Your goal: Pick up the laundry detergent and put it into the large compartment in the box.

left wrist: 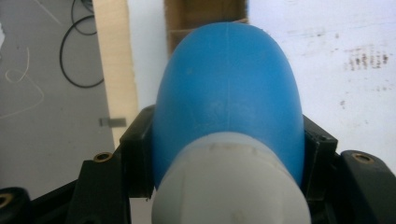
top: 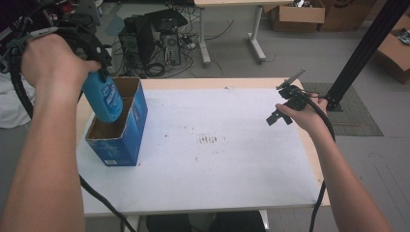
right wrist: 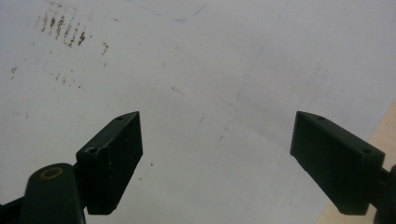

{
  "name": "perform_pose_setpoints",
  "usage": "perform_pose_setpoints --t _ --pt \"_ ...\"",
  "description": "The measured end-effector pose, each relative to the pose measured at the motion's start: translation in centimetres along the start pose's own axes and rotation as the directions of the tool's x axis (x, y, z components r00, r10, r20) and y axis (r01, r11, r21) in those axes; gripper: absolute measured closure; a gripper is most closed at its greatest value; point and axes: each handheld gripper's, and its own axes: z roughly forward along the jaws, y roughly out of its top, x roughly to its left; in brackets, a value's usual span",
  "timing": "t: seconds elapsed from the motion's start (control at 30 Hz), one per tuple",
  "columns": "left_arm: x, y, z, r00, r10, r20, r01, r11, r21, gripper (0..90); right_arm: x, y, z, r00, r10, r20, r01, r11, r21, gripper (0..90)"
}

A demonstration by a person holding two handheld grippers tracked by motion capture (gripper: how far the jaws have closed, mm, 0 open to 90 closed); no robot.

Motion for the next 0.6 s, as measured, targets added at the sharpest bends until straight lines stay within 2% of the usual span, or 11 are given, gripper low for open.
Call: perform_pose_setpoints --t 0.27,0.43,0.53,0.57,0.6 --pt "0.7 0.2 1.5 0.9998 -0.014 -0.011 0.014 0.9998 0.017 38.5 -0.1 -0.1 -0.1 1.0 0.004 -0.001 -0.004 1.0 -0.004 17.0" --pt "0.8 0.3 3.2 0.9999 -0.013 -0.01 0.013 0.9998 0.014 38.5 -0.2 -0.2 -0.1 1.0 0.006 0.002 -0.006 1.0 -0.001 17.0" --pt "0.8 0.4 4.5 0.9999 -0.011 -0.005 0.011 0.9994 0.033 38.5 -0.3 -0.3 0.0 0.9999 0.011 0.003 -0.011 1.0 -0.001 17.0" --pt "0.8 0.5 5.3 1.0 -0.01 -0.001 0.01 0.9993 0.037 38.5 -0.3 -0.2 0.1 0.9999 0.012 0.002 -0.012 1.0 0.001 17.1" --pt "0.8 0.5 5.3 1.0 -0.01 -0.001 0.01 0.9993 0.037 38.5 -0.3 -0.2 0.1 0.9999 0.012 0.002 -0.012 1.0 0.001 17.1"
